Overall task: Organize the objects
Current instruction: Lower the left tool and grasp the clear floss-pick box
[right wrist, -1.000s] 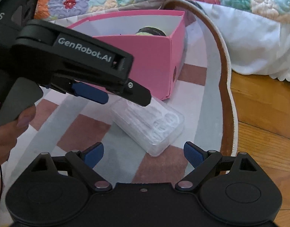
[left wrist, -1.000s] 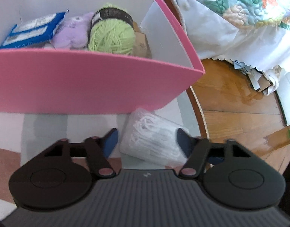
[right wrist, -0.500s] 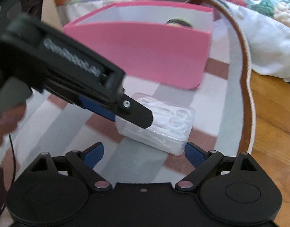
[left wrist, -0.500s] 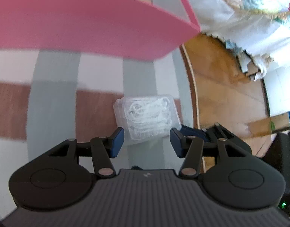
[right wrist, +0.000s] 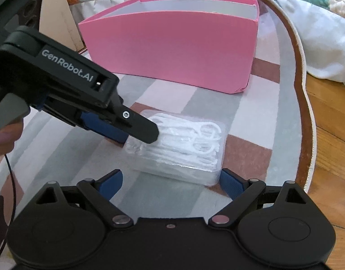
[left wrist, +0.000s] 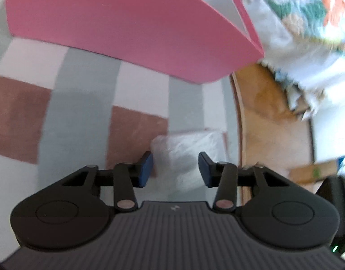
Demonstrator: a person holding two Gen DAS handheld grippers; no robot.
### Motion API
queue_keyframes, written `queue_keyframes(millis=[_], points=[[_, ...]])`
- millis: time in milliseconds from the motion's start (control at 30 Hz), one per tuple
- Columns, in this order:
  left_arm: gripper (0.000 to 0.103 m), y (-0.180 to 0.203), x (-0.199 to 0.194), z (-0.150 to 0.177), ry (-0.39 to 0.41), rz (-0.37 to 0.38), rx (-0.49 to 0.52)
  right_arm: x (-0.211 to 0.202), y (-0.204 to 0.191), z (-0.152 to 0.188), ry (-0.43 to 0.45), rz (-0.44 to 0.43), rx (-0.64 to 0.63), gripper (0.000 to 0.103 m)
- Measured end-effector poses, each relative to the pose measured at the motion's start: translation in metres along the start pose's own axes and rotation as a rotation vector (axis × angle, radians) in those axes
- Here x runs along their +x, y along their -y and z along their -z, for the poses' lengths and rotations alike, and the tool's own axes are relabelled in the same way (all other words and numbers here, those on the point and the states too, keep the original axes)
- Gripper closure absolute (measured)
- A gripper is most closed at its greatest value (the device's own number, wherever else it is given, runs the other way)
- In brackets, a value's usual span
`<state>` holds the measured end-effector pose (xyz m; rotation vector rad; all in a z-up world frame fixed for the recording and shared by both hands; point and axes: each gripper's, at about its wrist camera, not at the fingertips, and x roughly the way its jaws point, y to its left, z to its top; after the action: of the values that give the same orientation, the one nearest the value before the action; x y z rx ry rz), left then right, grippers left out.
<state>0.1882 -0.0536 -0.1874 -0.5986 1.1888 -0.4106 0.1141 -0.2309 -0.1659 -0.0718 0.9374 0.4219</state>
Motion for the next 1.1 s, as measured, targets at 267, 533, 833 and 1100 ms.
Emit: queue_keyframes(millis=[267, 533, 833, 1100], points=[[0.059, 0.003, 0.001, 0.003, 0.021, -0.006, 0.0, 0.007, 0.002, -0.002, 0.014, 0.016, -0.006, 0.003], [0.059, -0.003, 0.004, 0.002, 0.022, 0.013, -0.021, 0.002, 0.01, -0.006, 0.01, 0.021, 0.04, 0.004], [0.059, 0.004, 0.002, 0.006, 0.019, -0.019, 0.005, 0.013, 0.009, -0.01, 0.036, 0.019, 0.084, 0.006], [0.059, 0.021, -0.016, 0.016, -0.032, -0.055, 0.009, -0.006, -0.003, -0.009, -0.019, 0.028, 0.064, 0.006]])
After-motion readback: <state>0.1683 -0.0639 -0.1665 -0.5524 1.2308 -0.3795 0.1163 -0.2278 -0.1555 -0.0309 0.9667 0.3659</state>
